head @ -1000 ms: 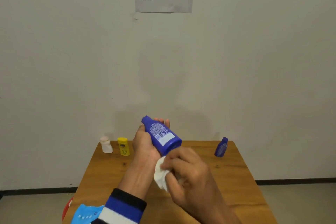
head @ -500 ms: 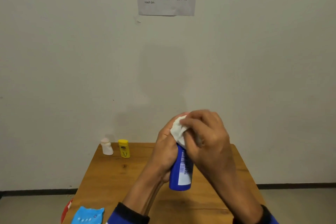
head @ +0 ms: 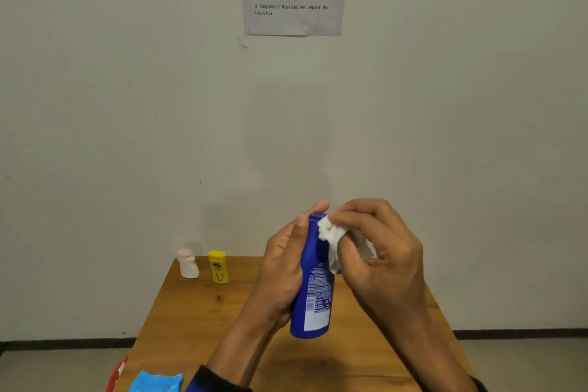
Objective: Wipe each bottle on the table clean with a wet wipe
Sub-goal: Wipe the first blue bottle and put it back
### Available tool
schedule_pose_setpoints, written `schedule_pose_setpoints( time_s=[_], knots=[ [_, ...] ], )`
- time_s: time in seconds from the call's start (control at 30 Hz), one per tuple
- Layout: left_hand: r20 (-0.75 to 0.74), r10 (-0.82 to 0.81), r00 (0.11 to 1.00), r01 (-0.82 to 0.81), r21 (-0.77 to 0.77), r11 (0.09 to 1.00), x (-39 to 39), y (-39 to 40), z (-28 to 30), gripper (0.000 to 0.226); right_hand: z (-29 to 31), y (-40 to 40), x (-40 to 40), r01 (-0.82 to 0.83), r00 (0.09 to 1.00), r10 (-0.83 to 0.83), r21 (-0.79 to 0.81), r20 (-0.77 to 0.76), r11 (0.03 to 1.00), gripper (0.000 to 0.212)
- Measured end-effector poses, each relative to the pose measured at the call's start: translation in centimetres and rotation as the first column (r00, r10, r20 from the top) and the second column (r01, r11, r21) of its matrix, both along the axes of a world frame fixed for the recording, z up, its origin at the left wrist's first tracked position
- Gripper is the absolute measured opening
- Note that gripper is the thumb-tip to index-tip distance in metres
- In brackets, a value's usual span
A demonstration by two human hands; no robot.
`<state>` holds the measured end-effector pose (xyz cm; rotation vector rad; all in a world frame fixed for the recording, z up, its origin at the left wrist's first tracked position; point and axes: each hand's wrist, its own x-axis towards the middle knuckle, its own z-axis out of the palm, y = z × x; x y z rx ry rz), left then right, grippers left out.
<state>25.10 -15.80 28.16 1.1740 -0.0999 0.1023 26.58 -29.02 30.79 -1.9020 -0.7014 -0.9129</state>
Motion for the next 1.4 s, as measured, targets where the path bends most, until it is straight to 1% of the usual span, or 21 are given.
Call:
schedule_pose_setpoints(
  time_s=[0.07,0.13,0.2,0.27,0.33,0.4,0.5,0.6,0.63,0.67,0.73,0.77,0.8,0.87,0.9,0.93,1.03,1.17,1.23,1.33,1.4],
  knots=[
    [-0.004,0.026,1.000,-0.026,-0.030,0.999,0.1,0.3,-0.1,0.042,-2.2,0.5,-0.9,-0.027,1.000,0.027,-0.068,-0.011,0.997,0.016],
    [-0.008,0.079,0.997,-0.079,-0.055,0.995,0.4,0.8,-0.2,0.045,-4.3,0.8,-2.1,-0.109,0.994,0.104,-0.167,-0.039,0.980,0.014],
    [-0.027,0.104,0.994,-0.105,-0.065,0.992,0.4,1.3,-0.3,0.048,-5.0,0.4,-2.1,-0.176,0.983,0.163,-0.187,-0.084,0.966,0.017],
    [-0.034,0.051,0.998,-0.053,-0.076,0.996,0.4,1.2,-0.6,0.060,-4.4,-0.3,-1.2,-0.133,0.989,0.122,-0.136,-0.088,0.982,0.015],
    [-0.022,-0.032,0.999,0.031,-0.057,0.998,0.4,0.8,-1.0,0.078,-3.0,-0.7,-0.4,-0.039,0.997,0.033,-0.078,-0.065,0.996,0.015],
    [0.002,-0.054,0.999,0.054,-0.038,0.998,0.5,0.2,-1.2,0.086,-2.0,-0.5,-0.3,0.017,0.999,-0.019,-0.046,-0.031,0.999,0.016],
    [0.049,0.006,0.999,-0.004,-0.024,1.000,0.8,0.2,-1.1,0.084,-2.6,-0.2,-1.1,-0.040,0.998,0.035,-0.087,-0.050,0.995,0.018],
    [0.120,0.076,0.990,-0.083,0.052,0.995,0.9,1.6,-0.9,0.071,-3.5,-1.3,-0.9,-0.120,0.981,0.086,-0.196,-0.173,0.973,0.032],
    [0.154,0.091,0.984,-0.111,0.127,0.986,0.9,2.0,-0.9,0.061,-3.3,-1.9,-0.5,-0.110,0.977,0.075,-0.168,-0.200,0.980,0.035],
    [0.189,0.103,0.977,-0.144,0.219,0.965,0.9,2.3,-1.0,0.050,-2.8,-2.6,-0.1,-0.081,0.975,0.059,-0.099,-0.214,0.992,0.037],
    [0.245,0.112,0.963,-0.201,0.372,0.906,1.0,2.3,-1.4,0.039,-1.1,-3.4,0.4,-0.031,0.979,0.035,0.027,-0.201,0.999,0.038],
    [0.255,0.119,0.960,-0.220,0.416,0.882,1.1,2.0,-1.5,0.038,-0.3,-3.5,0.5,-0.047,0.983,0.051,0.027,-0.176,0.999,0.035],
    [0.264,0.124,0.956,-0.234,0.439,0.867,1.1,1.7,-1.7,0.037,0.2,-3.2,0.4,-0.098,0.983,0.095,-0.012,-0.156,0.995,0.030],
    [0.289,0.117,0.950,-0.244,0.454,0.857,1.0,1.2,-2.1,0.035,0.3,-2.3,0.4,-0.198,0.972,0.173,-0.156,-0.161,0.968,0.021],
    [0.290,0.112,0.950,-0.241,0.463,0.853,1.0,1.1,-2.3,0.034,0.0,-1.9,0.8,-0.206,0.970,0.168,-0.224,-0.176,0.953,0.019],
    [0.281,0.110,0.953,-0.237,0.473,0.849,0.9,1.0,-2.4,0.033,-0.4,-1.8,1.5,-0.195,0.970,0.148,-0.249,-0.195,0.949,0.020],
    [0.247,0.127,0.961,-0.237,0.491,0.839,0.7,1.0,-2.7,0.034,-0.8,-1.9,2.2,-0.151,0.966,0.092,-0.237,-0.242,0.960,0.022],
    [0.261,0.143,0.955,-0.256,0.471,0.844,0.6,1.1,-2.6,0.036,-0.8,-1.5,0.0,-0.148,0.979,0.087,-0.351,-0.182,0.925,0.014],
    [0.258,0.143,0.955,-0.257,0.488,0.834,0.4,0.9,-2.6,0.040,-0.9,-1.7,1.0,-0.162,0.972,0.089,-0.345,-0.217,0.925,0.013],
    [0.220,0.175,0.960,-0.263,0.481,0.836,-0.1,0.5,-2.3,0.047,-1.8,-2.4,3.9,-0.045,0.967,-0.063,-0.411,-0.245,0.910,0.017],
    [0.231,0.185,0.955,-0.276,0.470,0.838,-0.4,0.4,-1.7,0.052,-2.6,-3.3,4.5,0.008,0.931,-0.122,-0.315,-0.344,0.949,0.023]
  ],
)
